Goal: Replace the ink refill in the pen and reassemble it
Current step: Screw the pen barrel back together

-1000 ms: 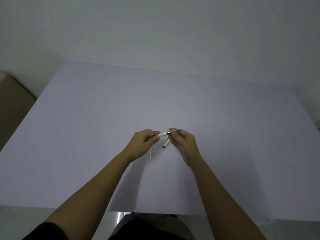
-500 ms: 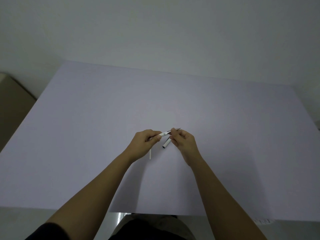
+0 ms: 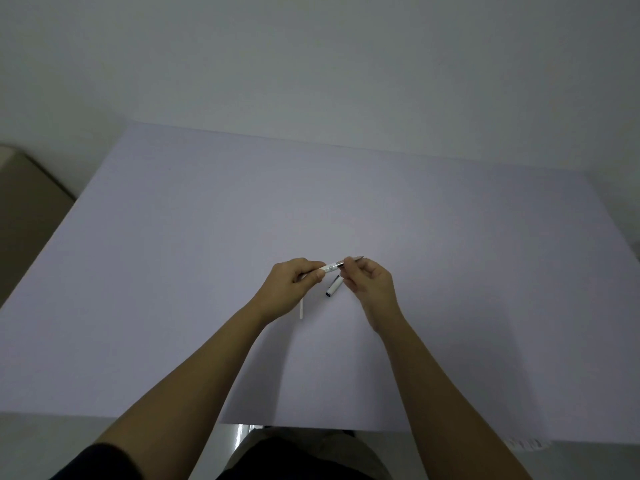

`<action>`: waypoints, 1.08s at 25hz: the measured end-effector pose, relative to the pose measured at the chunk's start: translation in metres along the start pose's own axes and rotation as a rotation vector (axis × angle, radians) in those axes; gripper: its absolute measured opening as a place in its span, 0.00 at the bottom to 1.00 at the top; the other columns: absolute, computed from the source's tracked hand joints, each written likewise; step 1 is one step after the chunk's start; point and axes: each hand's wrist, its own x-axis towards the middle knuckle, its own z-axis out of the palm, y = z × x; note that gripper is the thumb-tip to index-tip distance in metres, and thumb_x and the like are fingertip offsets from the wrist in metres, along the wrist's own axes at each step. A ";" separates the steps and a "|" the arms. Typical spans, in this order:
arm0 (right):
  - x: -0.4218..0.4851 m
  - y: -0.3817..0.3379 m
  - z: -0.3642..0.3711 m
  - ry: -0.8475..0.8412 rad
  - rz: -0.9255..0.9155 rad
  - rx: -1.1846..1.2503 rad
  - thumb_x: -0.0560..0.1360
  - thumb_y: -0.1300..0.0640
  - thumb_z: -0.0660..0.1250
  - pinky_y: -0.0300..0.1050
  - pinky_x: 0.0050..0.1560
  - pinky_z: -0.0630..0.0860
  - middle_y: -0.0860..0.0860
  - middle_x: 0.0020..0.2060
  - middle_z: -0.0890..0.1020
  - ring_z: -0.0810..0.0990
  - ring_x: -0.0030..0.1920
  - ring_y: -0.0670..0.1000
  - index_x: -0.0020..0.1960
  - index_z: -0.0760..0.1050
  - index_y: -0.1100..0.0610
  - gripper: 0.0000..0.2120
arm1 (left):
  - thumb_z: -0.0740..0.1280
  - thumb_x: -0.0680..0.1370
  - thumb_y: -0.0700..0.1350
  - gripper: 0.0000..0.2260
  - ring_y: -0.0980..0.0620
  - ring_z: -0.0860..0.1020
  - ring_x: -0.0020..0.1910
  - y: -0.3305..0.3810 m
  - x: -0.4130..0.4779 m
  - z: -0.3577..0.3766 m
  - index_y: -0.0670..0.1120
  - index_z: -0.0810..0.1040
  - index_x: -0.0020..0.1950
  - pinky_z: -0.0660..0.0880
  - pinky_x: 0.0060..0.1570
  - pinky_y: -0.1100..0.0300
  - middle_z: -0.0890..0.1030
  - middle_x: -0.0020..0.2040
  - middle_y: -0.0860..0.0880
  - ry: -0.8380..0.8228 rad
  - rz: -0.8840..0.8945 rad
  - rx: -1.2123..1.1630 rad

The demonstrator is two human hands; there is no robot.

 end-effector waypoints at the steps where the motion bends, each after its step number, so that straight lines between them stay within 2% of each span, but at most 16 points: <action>1: 0.000 0.001 -0.001 0.005 -0.007 -0.021 0.74 0.54 0.68 0.36 0.46 0.77 0.45 0.37 0.84 0.82 0.43 0.44 0.42 0.81 0.53 0.05 | 0.62 0.78 0.49 0.09 0.60 0.72 0.37 0.000 0.000 0.000 0.55 0.80 0.54 0.69 0.40 0.64 0.79 0.42 0.49 -0.001 0.000 0.000; 4: 0.000 0.000 -0.001 -0.018 -0.008 0.038 0.75 0.56 0.66 0.37 0.51 0.77 0.46 0.43 0.85 0.82 0.49 0.45 0.46 0.82 0.51 0.06 | 0.62 0.78 0.48 0.08 0.62 0.72 0.36 0.001 -0.001 0.000 0.54 0.80 0.53 0.68 0.39 0.65 0.78 0.40 0.53 0.004 0.002 -0.001; 8: 0.000 -0.002 0.001 0.015 -0.021 -0.031 0.74 0.52 0.68 0.47 0.57 0.75 0.49 0.37 0.82 0.79 0.44 0.48 0.39 0.81 0.53 0.08 | 0.62 0.78 0.49 0.08 0.62 0.71 0.36 0.001 -0.002 0.002 0.55 0.80 0.53 0.68 0.39 0.66 0.78 0.40 0.52 -0.003 0.005 -0.012; 11: -0.002 0.001 0.001 -0.031 0.009 0.057 0.76 0.56 0.65 0.39 0.55 0.76 0.46 0.45 0.84 0.81 0.51 0.45 0.47 0.82 0.50 0.07 | 0.62 0.78 0.48 0.08 0.62 0.71 0.36 0.002 -0.003 0.003 0.57 0.80 0.52 0.68 0.38 0.68 0.79 0.40 0.51 0.007 0.003 -0.018; 13: -0.003 0.000 0.002 -0.015 -0.009 0.025 0.75 0.57 0.66 0.40 0.53 0.76 0.46 0.42 0.85 0.82 0.49 0.45 0.45 0.82 0.52 0.06 | 0.62 0.78 0.48 0.08 0.63 0.71 0.35 0.002 -0.003 0.002 0.58 0.80 0.51 0.67 0.37 0.72 0.78 0.39 0.54 0.003 0.009 -0.025; 15: -0.004 -0.001 0.003 0.019 -0.023 -0.015 0.73 0.52 0.69 0.42 0.53 0.75 0.46 0.38 0.84 0.82 0.45 0.45 0.42 0.82 0.54 0.06 | 0.62 0.78 0.48 0.08 0.64 0.72 0.36 0.002 -0.004 0.003 0.56 0.80 0.52 0.67 0.37 0.74 0.77 0.38 0.56 0.001 0.016 -0.021; 18: -0.006 -0.003 0.003 -0.023 0.000 0.072 0.76 0.54 0.65 0.38 0.53 0.76 0.46 0.44 0.84 0.81 0.51 0.45 0.47 0.81 0.51 0.07 | 0.62 0.78 0.48 0.08 0.64 0.72 0.36 0.003 -0.004 0.003 0.54 0.80 0.53 0.67 0.37 0.75 0.77 0.39 0.55 0.004 0.019 -0.016; 22: -0.006 -0.005 0.006 0.013 -0.024 0.014 0.75 0.54 0.66 0.46 0.60 0.75 0.50 0.43 0.83 0.80 0.51 0.48 0.43 0.81 0.54 0.07 | 0.62 0.78 0.48 0.08 0.63 0.72 0.36 0.004 -0.003 0.002 0.55 0.80 0.53 0.67 0.38 0.74 0.78 0.40 0.53 0.002 0.029 -0.011; 25: -0.007 -0.006 0.007 -0.038 0.010 0.105 0.76 0.57 0.64 0.38 0.54 0.77 0.50 0.51 0.83 0.80 0.55 0.45 0.48 0.81 0.51 0.07 | 0.62 0.78 0.48 0.09 0.63 0.72 0.36 0.005 -0.002 0.001 0.54 0.80 0.54 0.67 0.37 0.74 0.79 0.41 0.51 0.011 0.031 0.002; 27: -0.007 -0.006 0.008 -0.030 -0.006 0.069 0.76 0.58 0.64 0.37 0.51 0.77 0.48 0.45 0.84 0.82 0.51 0.45 0.46 0.81 0.52 0.07 | 0.62 0.78 0.48 0.09 0.63 0.71 0.36 0.005 -0.002 0.001 0.54 0.80 0.55 0.67 0.37 0.74 0.78 0.40 0.51 0.007 0.032 0.004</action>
